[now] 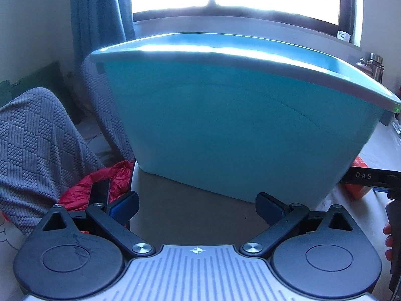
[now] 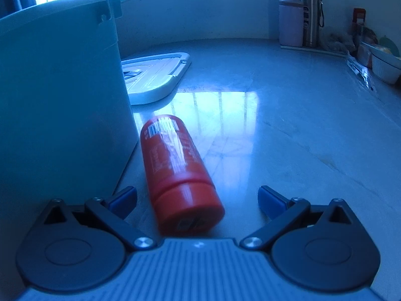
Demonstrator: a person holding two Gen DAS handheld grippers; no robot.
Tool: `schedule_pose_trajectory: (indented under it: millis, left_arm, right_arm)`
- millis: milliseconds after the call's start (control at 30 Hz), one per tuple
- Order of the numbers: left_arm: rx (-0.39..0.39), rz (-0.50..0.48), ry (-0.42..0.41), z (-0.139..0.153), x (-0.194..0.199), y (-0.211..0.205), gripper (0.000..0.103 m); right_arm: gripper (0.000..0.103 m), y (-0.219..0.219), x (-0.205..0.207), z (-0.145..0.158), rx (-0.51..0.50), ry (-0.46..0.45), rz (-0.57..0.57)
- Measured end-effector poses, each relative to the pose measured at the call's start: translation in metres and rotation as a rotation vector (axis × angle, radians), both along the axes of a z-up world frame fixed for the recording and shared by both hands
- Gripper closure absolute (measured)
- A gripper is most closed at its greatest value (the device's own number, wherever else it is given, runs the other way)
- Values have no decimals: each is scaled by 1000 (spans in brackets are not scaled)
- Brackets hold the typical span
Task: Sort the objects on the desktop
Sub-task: 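Lower the right gripper onto the lying red canister and close it, then lift the red canister with the right gripper and carry it over the teal bin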
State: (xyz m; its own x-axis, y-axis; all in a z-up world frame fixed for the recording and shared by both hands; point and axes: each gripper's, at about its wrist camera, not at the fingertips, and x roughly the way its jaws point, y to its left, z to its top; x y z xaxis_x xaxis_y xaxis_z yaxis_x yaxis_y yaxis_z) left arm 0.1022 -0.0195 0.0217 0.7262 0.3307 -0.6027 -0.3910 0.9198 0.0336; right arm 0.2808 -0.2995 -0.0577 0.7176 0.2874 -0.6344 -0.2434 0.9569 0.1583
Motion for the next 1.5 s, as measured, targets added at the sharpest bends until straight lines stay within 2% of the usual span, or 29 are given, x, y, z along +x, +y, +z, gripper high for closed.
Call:
schedule_pose_trajectory:
  millis: [100,133,167,200,400,667,867,1033,1133,1267,1500]
  left_arm:
    - [5,12,5,0,2,-1,2]
    - [8,15,6,0,3,-2,2]
    - [13,17,5,1,3,-2,2]
    - [16,19,5,1,4,-3,2]
    - [15,23,5,2,3,-3,2]
    - [8,10,-5,1,-4,-4,2]
    - [-4,-43,-33,5,-10,1,2]
    - [-46,-74,-43,9,-15,18,2]
    - [-53,-101,-28,10,-15,28,2]
    - [-37,-154,-62,15,-26,40,2]
    - [-58,-216,-74,16,-36,62,2]
  right_arm:
    - [1,6,5,0,-48,-1,29]
    - [12,9,6,1,-84,-12,36]
    - [39,11,6,1,-113,-22,42]
    - [52,11,7,3,-107,-22,49]
    - [53,7,8,8,-80,-16,71]
    - [53,-2,2,15,-61,-14,45]
    - [53,-8,-13,27,-71,-30,-13]
    - [53,-7,-35,35,-84,-39,-53]
    - [53,-10,-50,45,-78,-56,-97]
    - [53,-12,-71,56,-57,-76,-173]
    - [53,-9,-100,73,-51,-120,-265]
